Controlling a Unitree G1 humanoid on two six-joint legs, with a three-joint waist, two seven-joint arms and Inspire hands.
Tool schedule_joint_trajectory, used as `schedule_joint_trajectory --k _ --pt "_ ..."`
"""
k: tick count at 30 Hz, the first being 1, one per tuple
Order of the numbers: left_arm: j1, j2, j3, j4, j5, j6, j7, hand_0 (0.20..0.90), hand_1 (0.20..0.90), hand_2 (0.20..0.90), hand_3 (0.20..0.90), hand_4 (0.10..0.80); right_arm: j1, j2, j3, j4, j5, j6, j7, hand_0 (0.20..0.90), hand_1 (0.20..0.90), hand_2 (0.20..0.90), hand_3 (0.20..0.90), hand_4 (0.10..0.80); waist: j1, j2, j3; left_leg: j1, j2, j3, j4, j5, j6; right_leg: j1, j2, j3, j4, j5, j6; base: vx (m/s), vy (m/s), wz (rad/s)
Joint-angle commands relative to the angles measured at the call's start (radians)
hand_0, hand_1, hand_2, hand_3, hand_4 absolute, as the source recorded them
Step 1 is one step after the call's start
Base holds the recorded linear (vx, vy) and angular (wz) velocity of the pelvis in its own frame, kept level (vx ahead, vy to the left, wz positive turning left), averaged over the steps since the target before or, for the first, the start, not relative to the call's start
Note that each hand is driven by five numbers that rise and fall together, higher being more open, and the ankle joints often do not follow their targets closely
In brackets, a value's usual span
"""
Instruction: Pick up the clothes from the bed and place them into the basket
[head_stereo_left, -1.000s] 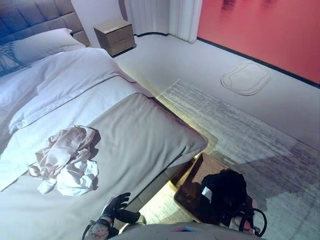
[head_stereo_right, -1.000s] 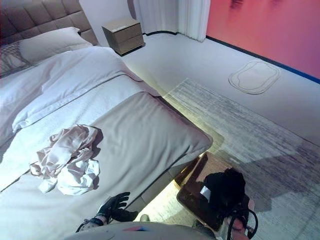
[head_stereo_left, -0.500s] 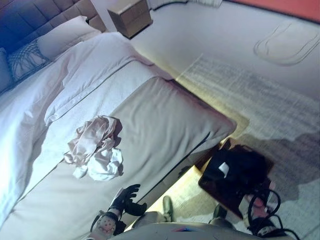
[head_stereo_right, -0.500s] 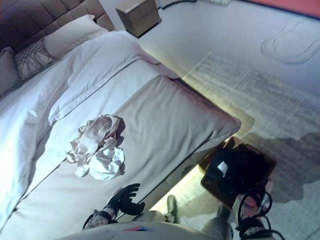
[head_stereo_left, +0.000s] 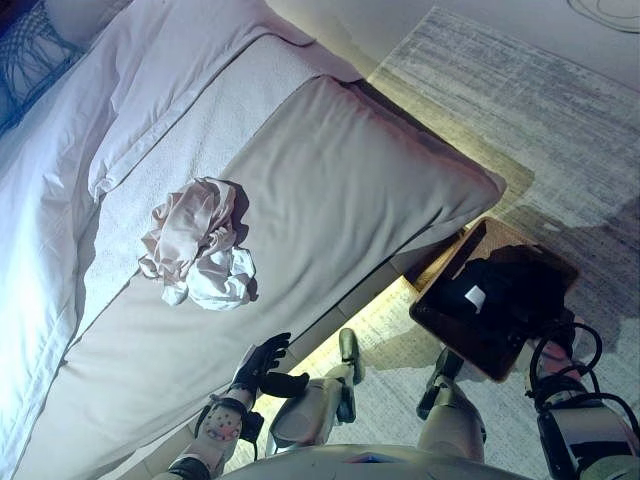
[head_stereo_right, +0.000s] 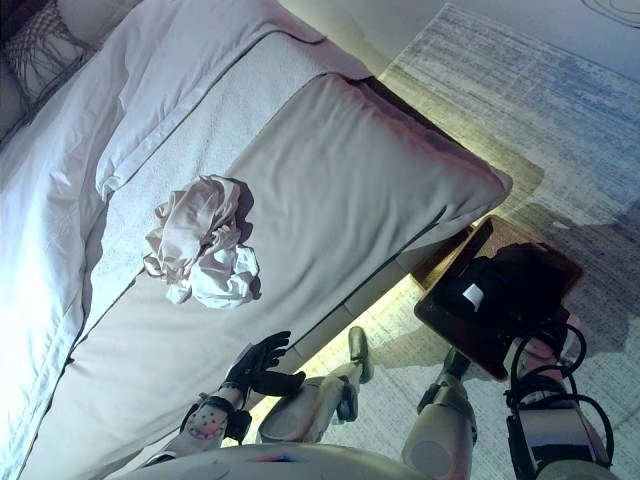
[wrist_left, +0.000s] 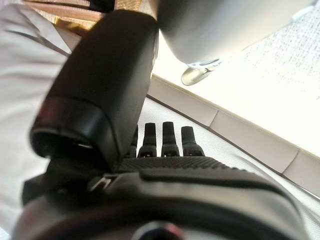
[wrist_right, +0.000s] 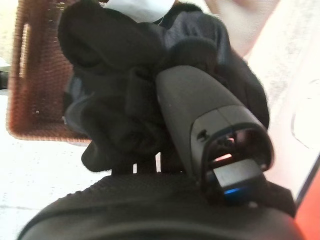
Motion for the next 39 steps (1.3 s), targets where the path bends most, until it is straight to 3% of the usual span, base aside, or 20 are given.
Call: schedule_joint_trajectory --k 1,6,15,18,19,22,28,30,32,33,34,36,37,38,39 --pt "0.008 0.067 -0.029 -0.022 -0.030 -0.027 0.009 0.900 0.900 0.900 0.900 0.800 -0.067 -0.038 0.013 0.008 0.000 -0.031 -0.006 0.900 0.900 0.900 0.900 0.800 0.014 -0.032 -0.021 -0.032 -0.049 0.012 -0.036 0.022 -0.012 0.043 -0.039 0.026 -0.001 0.026 0.020 0.033 0.021 0.07" --pt "0.019 0.065 -0.020 -0.030 -0.033 -0.014 0.005 0.900 0.900 0.900 0.900 0.800 -0.014 0.002 0.015 -0.003 -0.031 -0.008 0.006 0.900 0.900 0.900 0.900 0.800 0.010 -0.048 -0.045 0.001 -0.044 0.021 -0.043 0.012 -0.012 0.085 -0.035 0.021 -0.019 0.021 0.023 0.040 0.013 0.03" --pt "0.038 0.056 0.009 -0.003 0.010 0.004 0.014 0.900 0.900 0.900 0.900 0.800 0.162 0.181 0.080 0.015 -0.102 -0.061 0.057 0.900 0.900 0.900 0.900 0.800 0.020 -0.132 -0.105 0.070 -0.013 0.018 -0.046 -0.008 -0.013 0.184 -0.008 0.004 -0.078 0.037 0.023 0.075 -0.073 0.03" --pt "0.042 0.054 0.023 0.015 0.026 0.015 0.017 0.900 0.900 0.900 0.900 0.800 0.193 0.213 0.110 0.003 -0.148 -0.102 0.126 0.900 0.900 0.900 0.900 0.800 0.026 -0.154 -0.121 0.088 -0.004 0.005 -0.050 -0.012 -0.014 0.209 0.002 0.000 -0.085 0.036 0.020 0.094 -0.044 0.00" --pt "0.046 0.054 0.029 0.023 0.036 0.019 0.014 0.900 0.900 0.900 0.900 0.800 0.208 0.226 0.141 -0.029 -0.208 -0.140 0.135 0.900 0.900 0.900 0.900 0.800 0.029 -0.165 -0.129 0.098 -0.002 -0.002 -0.050 -0.014 -0.015 0.223 0.006 -0.002 -0.087 0.034 0.019 0.135 -0.017 0.04" --pt "0.059 0.052 0.045 0.043 0.051 0.031 0.018 0.900 0.900 0.900 0.900 0.800 0.241 0.237 0.206 -0.181 -0.258 -0.133 0.131 0.900 0.900 0.900 0.900 0.800 0.032 -0.190 -0.155 0.125 -0.001 -0.018 -0.049 -0.022 -0.012 0.250 0.014 -0.001 -0.084 0.027 0.017 0.177 0.025 0.12" --pt "0.067 0.064 0.088 0.087 0.051 0.045 0.013 0.900 0.900 0.900 0.900 0.800 0.264 0.228 0.264 -0.402 -0.303 -0.127 0.183 0.900 0.900 0.900 0.900 0.800 0.058 -0.228 -0.192 0.177 -0.016 -0.065 -0.039 -0.040 0.009 0.302 0.013 0.003 -0.041 0.004 0.017 0.188 0.058 0.10" --pt "0.066 0.075 0.107 0.093 0.054 0.046 0.007 0.900 0.900 0.900 0.900 0.800 0.246 0.225 0.272 -0.453 -0.304 -0.103 0.201 0.900 0.900 0.900 0.900 0.800 0.076 -0.245 -0.201 0.194 -0.044 -0.093 -0.036 -0.050 0.031 0.306 -0.004 0.014 0.022 0.021 0.026 0.174 0.130 0.27" --pt "0.065 0.081 0.117 0.093 0.055 0.041 0.012 0.900 0.900 0.900 0.900 0.800 0.232 0.225 0.274 -0.460 -0.308 -0.094 0.216 0.900 0.900 0.900 0.900 0.800 0.086 -0.255 -0.203 0.200 -0.065 -0.109 -0.033 -0.055 0.049 0.300 -0.021 0.029 0.089 0.047 0.034 0.162 0.218 0.36" --pt "0.058 0.097 0.132 0.075 0.073 0.046 -0.003 0.900 0.900 0.900 0.900 0.800 0.206 0.218 0.274 -0.461 -0.329 -0.082 0.217 0.900 0.900 0.900 0.900 0.800 0.097 -0.254 -0.201 0.201 -0.091 -0.136 -0.013 -0.063 0.087 0.237 -0.070 0.087 0.307 0.119 0.050 0.189 0.308 0.63" --pt "0.055 0.105 0.131 0.065 0.088 0.047 -0.008 0.900 0.900 0.900 0.900 0.800 0.196 0.206 0.269 -0.454 -0.318 -0.079 0.220 0.900 0.900 0.900 0.900 0.800 0.099 -0.246 -0.197 0.201 -0.093 -0.150 -0.002 -0.066 0.103 0.199 -0.079 0.127 0.416 0.145 0.051 0.209 0.319 0.89" --pt "0.051 0.118 0.121 0.052 0.084 0.073 -0.001 0.900 0.900 0.900 0.900 0.800 0.181 0.188 0.254 -0.439 -0.293 -0.076 0.224 0.900 0.900 0.900 0.900 0.800 0.091 -0.238 -0.188 0.205 -0.095 -0.178 0.003 -0.070 0.121 0.146 -0.050 0.215 0.521 0.165 0.042 0.144 0.068 1.06" --pt "0.042 0.127 0.108 0.057 0.078 0.094 0.012 0.900 0.900 0.900 0.900 0.800 0.175 0.173 0.241 -0.418 -0.273 -0.078 0.217 0.900 0.900 0.900 0.900 0.800 0.069 -0.242 -0.181 0.216 -0.101 -0.222 -0.003 -0.073 0.126 0.108 0.020 0.283 0.485 0.162 0.027 0.128 -0.058 0.91" --pt "0.040 0.128 0.108 0.058 0.078 0.097 0.013 0.900 0.900 0.900 0.900 0.800 0.173 0.171 0.239 -0.415 -0.272 -0.079 0.217 0.900 0.900 0.900 0.900 0.800 0.065 -0.241 -0.183 0.213 -0.099 -0.229 -0.004 -0.071 0.126 0.104 0.033 0.287 0.469 0.167 0.024 0.200 -0.140 1.06" --pt "0.030 0.139 0.110 0.066 0.090 0.116 0.018 0.900 0.900 0.900 0.900 0.800 0.169 0.157 0.231 -0.405 -0.278 -0.078 0.220 0.900 0.900 0.900 0.900 0.800 0.048 -0.251 -0.180 0.222 -0.103 -0.261 -0.009 -0.073 0.123 0.095 0.074 0.317 0.407 0.150 0.014 0.199 -0.176 1.32"
